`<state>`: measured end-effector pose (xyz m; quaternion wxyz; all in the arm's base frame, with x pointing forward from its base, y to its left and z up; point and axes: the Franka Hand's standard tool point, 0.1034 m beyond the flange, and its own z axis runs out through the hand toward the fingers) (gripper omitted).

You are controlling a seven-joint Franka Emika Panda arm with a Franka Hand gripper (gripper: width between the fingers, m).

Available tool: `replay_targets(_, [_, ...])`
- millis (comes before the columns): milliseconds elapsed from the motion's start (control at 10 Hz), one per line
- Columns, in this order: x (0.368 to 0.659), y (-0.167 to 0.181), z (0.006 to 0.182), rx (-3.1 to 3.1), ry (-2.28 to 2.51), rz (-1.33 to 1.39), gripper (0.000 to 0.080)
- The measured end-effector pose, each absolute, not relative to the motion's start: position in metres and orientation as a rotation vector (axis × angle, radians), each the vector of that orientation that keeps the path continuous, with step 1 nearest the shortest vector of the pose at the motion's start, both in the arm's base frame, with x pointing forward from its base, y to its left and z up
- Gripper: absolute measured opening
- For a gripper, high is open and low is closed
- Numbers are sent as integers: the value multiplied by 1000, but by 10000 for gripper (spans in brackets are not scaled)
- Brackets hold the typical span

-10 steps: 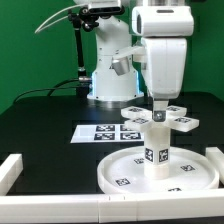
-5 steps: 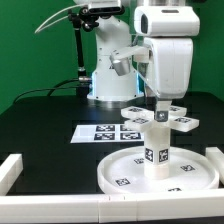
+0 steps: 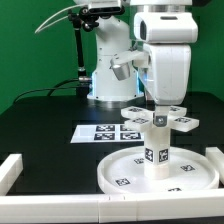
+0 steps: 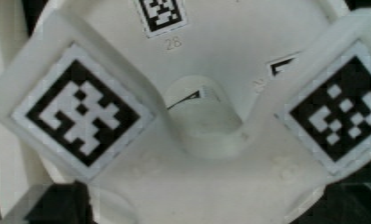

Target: Assemble round table

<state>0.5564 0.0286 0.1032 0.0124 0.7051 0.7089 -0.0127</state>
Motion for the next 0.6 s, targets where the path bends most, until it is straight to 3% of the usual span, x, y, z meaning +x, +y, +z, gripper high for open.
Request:
replay_targets(300, [556,27,101,2206,2203,-43,634])
replay_targets(400, [556,24,101,2214,2197,-45,461])
replay_targets(600, [556,24,101,2217,2194,-45,440])
